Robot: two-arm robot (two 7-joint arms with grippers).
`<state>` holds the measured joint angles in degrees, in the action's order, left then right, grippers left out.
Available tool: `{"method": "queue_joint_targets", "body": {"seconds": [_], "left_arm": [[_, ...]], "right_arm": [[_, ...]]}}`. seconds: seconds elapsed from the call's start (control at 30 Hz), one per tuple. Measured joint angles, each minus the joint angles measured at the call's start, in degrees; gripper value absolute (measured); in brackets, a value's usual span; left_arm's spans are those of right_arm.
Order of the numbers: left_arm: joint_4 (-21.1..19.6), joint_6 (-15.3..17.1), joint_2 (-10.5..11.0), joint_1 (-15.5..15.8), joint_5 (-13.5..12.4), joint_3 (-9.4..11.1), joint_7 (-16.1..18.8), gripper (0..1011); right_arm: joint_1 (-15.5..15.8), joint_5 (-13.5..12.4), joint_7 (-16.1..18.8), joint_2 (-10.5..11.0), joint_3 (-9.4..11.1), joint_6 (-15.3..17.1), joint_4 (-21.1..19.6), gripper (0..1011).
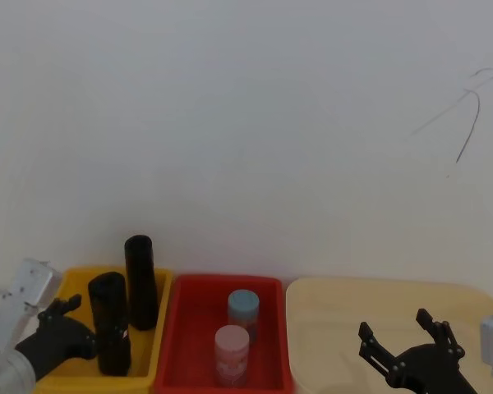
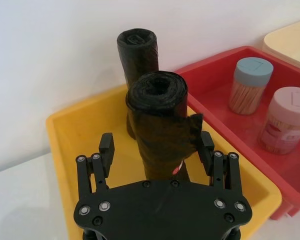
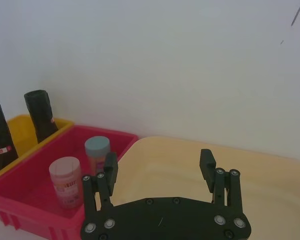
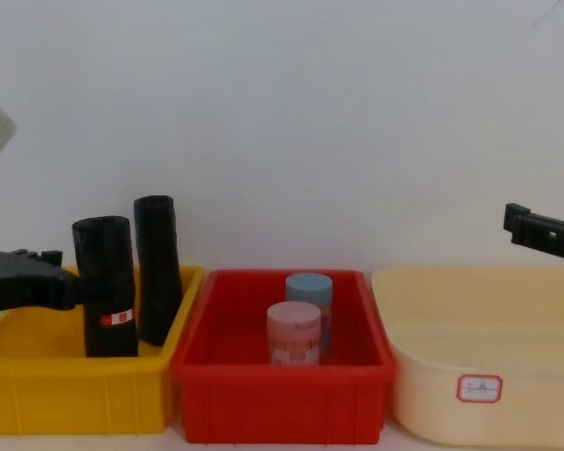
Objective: Pick up the garbage bag with the one hand and transfer it to the other hand.
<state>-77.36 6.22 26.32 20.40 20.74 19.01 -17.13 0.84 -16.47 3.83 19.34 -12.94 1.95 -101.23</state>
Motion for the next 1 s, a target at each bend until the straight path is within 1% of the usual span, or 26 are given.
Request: {"method": "queue_joint_targets", "body": {"seconds": [0.03,0.13,0.23,0.37,0.53,0.57,0.6,0.67,0.7,0.77,0.93,1.0], "left_arm": [[1.07,0.09,-0.57,0.82,-0.24,0.28,-0.13,1000],[2.67,0.23,-1.33,1.95,-0.54,0.68,-0.30,1000],[5.40,0.33,-2.67,3.83,-1.12,1.40,-0.65,1000],[7.98,0.34,-3.95,5.56,-1.74,2.09,-0.90,1000],[10.67,0.30,-5.28,7.36,-2.40,2.71,-1.11,996],[10.67,0.30,-5.28,7.36,-2.40,2.71,-1.11,986],[11.26,0.29,-5.59,7.74,-2.53,2.86,-1.15,952],[11.94,0.27,-5.95,8.21,-2.69,3.02,-1.19,926],[12.15,0.26,-6.06,8.36,-2.76,3.07,-1.20,886],[12.78,0.24,-6.37,8.77,-2.91,3.24,-1.26,853],[13.69,0.20,-6.81,9.38,-3.11,3.45,-1.32,693],[14.02,0.18,-6.97,9.61,-3.19,3.53,-1.35,658]], "right_arm": [[0.00,0.00,0.00,0.00,0.00,0.00,0.00,1001],[0.00,0.00,0.00,0.00,0.00,0.00,0.00,1001],[0.00,0.00,0.00,0.00,0.00,0.00,0.00,1001],[0.00,0.00,0.00,0.00,0.00,0.00,0.00,1001],[0.00,0.00,0.00,0.00,0.00,0.00,0.00,1001],[0.00,0.00,0.00,0.00,0.00,0.00,0.00,1001],[0.00,0.00,0.00,0.00,0.00,0.00,0.00,1001],[0.00,0.00,0.00,0.00,0.00,0.00,0.00,1001],[0.00,0.00,0.00,0.00,0.00,0.00,0.00,1001],[0.00,0.00,0.00,0.00,0.00,0.00,0.00,1001],[0.00,0.00,0.00,0.00,0.00,0.00,0.00,1001],[0.00,0.00,0.00,0.00,0.00,0.00,0.00,1001]]}}
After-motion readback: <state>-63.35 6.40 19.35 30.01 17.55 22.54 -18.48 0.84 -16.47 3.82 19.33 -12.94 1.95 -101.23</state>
